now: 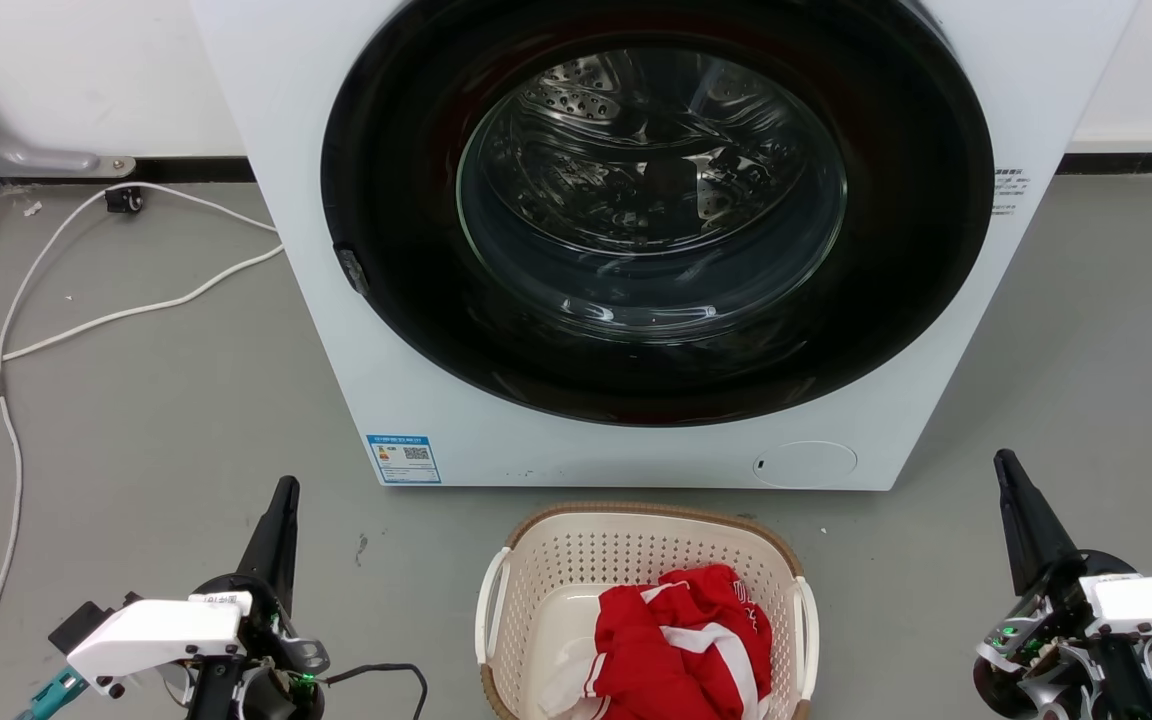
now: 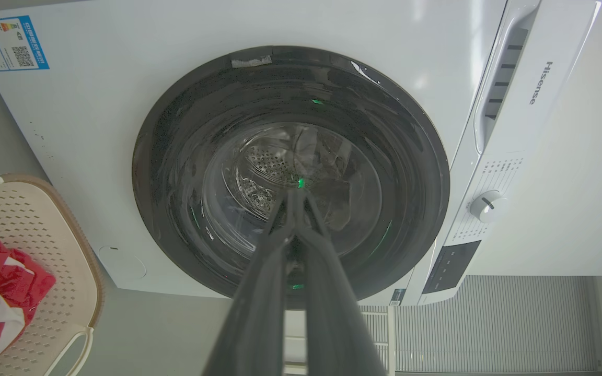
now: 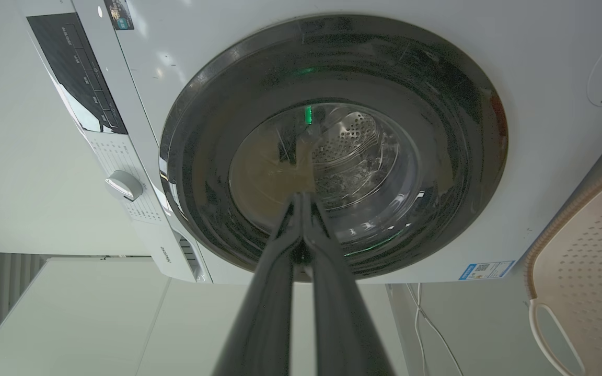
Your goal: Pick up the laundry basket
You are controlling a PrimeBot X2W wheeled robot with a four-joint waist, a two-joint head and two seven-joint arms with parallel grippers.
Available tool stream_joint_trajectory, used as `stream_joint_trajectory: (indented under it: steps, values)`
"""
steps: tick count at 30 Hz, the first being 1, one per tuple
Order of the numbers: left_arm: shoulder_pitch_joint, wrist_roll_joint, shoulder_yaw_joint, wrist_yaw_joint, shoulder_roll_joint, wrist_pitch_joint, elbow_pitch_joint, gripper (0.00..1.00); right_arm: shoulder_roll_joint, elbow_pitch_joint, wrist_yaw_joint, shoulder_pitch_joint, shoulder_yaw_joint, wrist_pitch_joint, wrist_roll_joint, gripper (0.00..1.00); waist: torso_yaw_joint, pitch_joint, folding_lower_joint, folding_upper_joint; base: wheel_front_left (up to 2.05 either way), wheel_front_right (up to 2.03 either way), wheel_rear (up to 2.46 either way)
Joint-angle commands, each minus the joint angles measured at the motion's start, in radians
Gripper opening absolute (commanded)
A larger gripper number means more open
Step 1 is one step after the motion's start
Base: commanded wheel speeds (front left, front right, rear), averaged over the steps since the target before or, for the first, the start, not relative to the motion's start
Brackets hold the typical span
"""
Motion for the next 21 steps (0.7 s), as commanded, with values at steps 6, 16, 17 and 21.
stream_joint_trajectory:
  steps: [6, 16, 17, 21]
  values:
    - [-0.009, 0.001, 0.004, 0.000, -0.001, 0.005, 0.001, 0.00, 0.005, 0.001, 0.000, -0.012, -0.002, 0.004, -0.007, 0.00, 0.000, 0.000, 0.0000, 0.0000, 0.00, 0.00, 0.00]
    - [-0.009, 0.002, 0.006, 0.000, -0.002, 0.004, 0.001, 0.00, 0.005, 0.001, 0.000, -0.012, -0.003, 0.005, -0.009, 0.00, 0.000, 0.000, 0.0000, 0.0000, 0.00, 0.00, 0.00]
    - [-0.009, 0.002, 0.006, 0.000, -0.002, 0.004, 0.001, 0.00, 0.005, 0.001, 0.000, -0.012, -0.003, 0.005, -0.009, 0.00, 0.000, 0.000, 0.0000, 0.0000, 0.00, 0.00, 0.00]
    - [-0.009, 0.003, 0.006, 0.000, -0.002, 0.004, 0.001, 0.00, 0.006, 0.001, 0.000, -0.012, -0.003, 0.005, -0.007, 0.00, 0.000, 0.000, 0.0000, 0.0000, 0.00, 0.00, 0.00]
